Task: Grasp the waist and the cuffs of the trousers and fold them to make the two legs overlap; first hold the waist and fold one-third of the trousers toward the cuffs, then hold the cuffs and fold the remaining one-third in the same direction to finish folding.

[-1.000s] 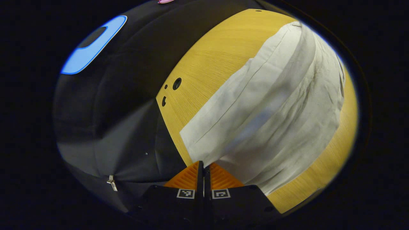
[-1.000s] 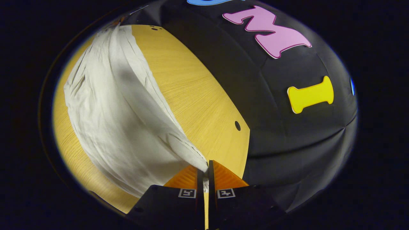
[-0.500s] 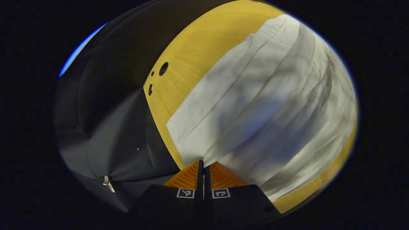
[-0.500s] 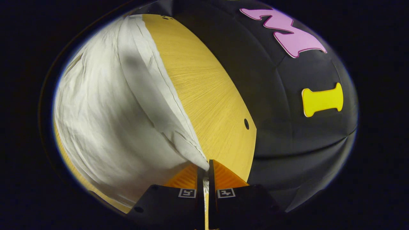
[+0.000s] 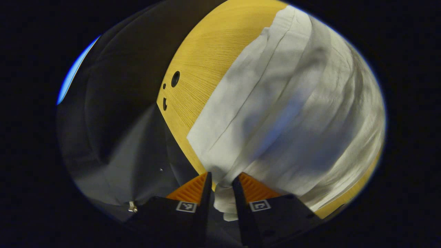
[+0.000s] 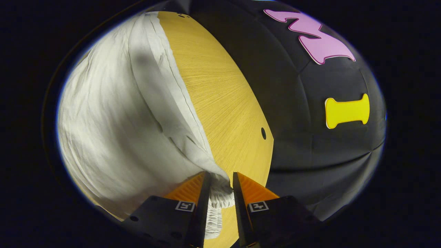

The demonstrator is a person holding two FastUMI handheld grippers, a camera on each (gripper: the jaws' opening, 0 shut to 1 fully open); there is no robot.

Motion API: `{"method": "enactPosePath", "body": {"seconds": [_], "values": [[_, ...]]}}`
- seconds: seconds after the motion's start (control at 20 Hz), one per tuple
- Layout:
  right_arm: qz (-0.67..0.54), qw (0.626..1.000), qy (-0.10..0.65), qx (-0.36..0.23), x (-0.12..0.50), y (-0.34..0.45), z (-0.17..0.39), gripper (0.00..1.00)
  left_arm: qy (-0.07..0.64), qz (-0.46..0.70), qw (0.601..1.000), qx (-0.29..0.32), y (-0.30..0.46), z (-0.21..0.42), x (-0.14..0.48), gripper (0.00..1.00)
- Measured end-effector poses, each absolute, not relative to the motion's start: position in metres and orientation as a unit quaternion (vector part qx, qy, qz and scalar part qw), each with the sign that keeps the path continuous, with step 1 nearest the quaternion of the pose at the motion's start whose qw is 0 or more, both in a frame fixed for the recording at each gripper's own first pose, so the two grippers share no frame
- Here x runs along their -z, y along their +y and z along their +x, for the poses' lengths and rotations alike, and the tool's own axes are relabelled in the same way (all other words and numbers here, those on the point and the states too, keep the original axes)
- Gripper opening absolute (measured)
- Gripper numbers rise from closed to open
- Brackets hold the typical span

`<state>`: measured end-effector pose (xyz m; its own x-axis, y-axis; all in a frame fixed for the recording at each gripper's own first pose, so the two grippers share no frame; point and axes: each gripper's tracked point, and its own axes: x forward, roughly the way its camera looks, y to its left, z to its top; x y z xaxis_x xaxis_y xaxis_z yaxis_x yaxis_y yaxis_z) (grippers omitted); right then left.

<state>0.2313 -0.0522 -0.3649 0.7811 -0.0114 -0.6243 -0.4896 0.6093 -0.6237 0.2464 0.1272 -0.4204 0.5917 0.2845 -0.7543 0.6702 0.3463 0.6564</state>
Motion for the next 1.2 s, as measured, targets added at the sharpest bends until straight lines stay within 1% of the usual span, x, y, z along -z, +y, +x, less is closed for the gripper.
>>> {"method": "enactPosePath", "body": {"seconds": [0.15,0.3,0.35,0.4,0.45,0.55,0.65,0.8,0.9,1.05,1.2], "values": [[-0.413,0.851,0.299,-0.127,0.358,-0.060,0.234,0.54,0.410,0.579,0.693,0.128,0.141,0.252,0.401,0.98],[-0.401,0.857,0.304,-0.107,0.354,-0.071,0.236,0.65,0.413,0.581,0.692,0.117,0.161,0.243,0.387,0.98],[-0.396,0.859,0.308,-0.102,0.352,-0.075,0.234,0.74,0.413,0.575,0.696,0.114,0.165,0.238,0.383,0.98],[-0.391,0.861,0.310,-0.096,0.350,-0.080,0.233,0.74,0.414,0.569,0.702,0.109,0.171,0.233,0.378,0.98],[-0.384,0.865,0.311,-0.092,0.346,-0.083,0.230,0.80,0.417,0.561,0.708,0.104,0.177,0.227,0.375,0.98],[-0.372,0.870,0.311,-0.085,0.337,-0.089,0.220,0.81,0.422,0.534,0.727,0.092,0.187,0.213,0.372,0.98],[-0.364,0.879,0.301,-0.070,0.323,-0.099,0.212,0.86,0.427,0.492,0.755,0.077,0.189,0.191,0.368,0.98],[-0.335,0.896,0.288,-0.033,0.299,-0.119,0.194,0.86,0.428,0.425,0.795,0.059,0.187,0.163,0.364,0.96],[-0.291,0.915,0.280,-0.012,0.283,-0.124,0.181,0.85,0.412,0.380,0.827,0.044,0.180,0.151,0.354,0.97],[-0.216,0.939,0.268,0.002,0.265,-0.118,0.160,0.85,0.386,0.282,0.878,0.025,0.158,0.135,0.343,0.96],[-0.094,0.955,0.280,0.012,0.262,-0.099,0.136,0.86,0.357,0.187,0.915,0.028,0.129,0.125,0.337,0.96]]}}
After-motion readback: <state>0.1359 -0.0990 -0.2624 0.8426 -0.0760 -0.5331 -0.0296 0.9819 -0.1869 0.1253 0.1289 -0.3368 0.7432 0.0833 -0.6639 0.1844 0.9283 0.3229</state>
